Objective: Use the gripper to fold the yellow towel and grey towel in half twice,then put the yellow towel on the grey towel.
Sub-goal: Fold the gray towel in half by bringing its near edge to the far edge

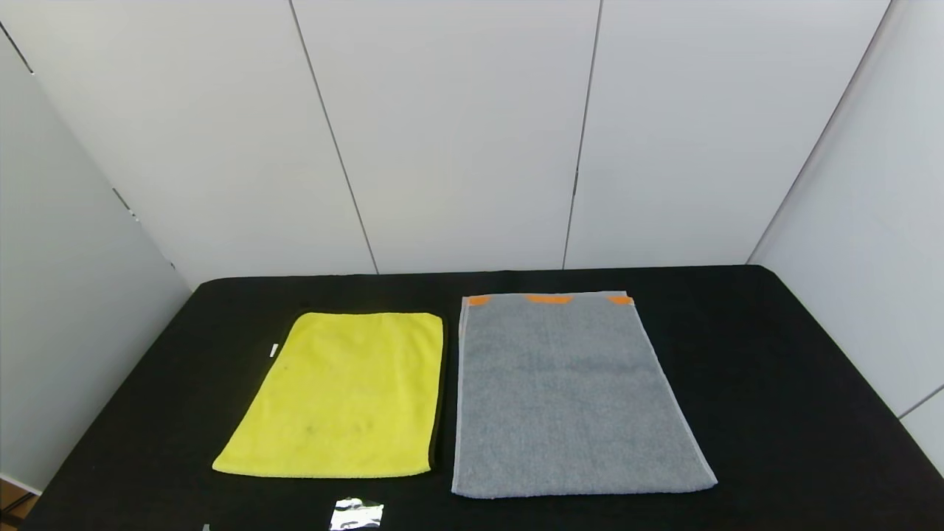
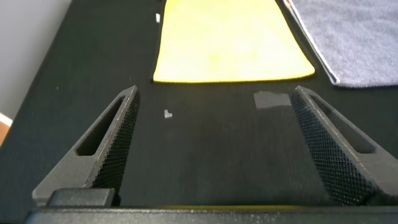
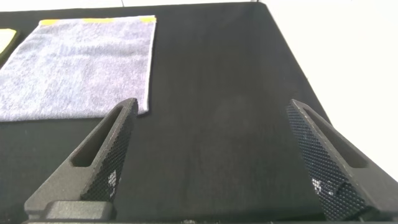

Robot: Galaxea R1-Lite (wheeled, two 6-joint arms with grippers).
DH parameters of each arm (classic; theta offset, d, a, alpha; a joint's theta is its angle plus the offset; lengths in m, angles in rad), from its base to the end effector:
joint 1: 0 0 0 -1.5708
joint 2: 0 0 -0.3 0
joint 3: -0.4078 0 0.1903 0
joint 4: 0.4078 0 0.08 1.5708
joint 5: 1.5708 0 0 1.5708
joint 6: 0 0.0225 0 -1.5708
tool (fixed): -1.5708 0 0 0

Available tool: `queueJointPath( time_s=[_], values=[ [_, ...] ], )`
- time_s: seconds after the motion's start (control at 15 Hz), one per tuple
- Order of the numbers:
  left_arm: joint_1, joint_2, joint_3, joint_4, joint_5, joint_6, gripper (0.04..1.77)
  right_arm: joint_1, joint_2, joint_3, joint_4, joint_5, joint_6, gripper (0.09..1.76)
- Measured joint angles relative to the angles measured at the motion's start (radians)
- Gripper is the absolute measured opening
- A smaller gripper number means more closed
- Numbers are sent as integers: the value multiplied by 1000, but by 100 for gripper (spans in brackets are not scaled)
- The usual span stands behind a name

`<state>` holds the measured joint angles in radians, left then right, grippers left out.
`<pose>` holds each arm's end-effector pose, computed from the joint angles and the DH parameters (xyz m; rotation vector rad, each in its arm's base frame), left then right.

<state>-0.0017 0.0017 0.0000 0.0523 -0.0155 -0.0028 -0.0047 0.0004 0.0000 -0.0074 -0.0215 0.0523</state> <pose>-0.0228 -0.0003 0.0702 -0.0032 0.0540 -0.0171 -0.0228 -0.0004 0.0762 0.0524 -0.0077 -0.0260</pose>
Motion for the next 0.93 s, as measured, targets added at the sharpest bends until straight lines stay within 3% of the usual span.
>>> queueJointPath(
  time_s=[0.13,0.93],
  values=[
    [0,0,1,-40,-1,-1,172,-1,0,0,1,0,0,171],
    [0,0,0,-51,-1,-12,172,-1,0,0,2,0,0,171]
  ],
)
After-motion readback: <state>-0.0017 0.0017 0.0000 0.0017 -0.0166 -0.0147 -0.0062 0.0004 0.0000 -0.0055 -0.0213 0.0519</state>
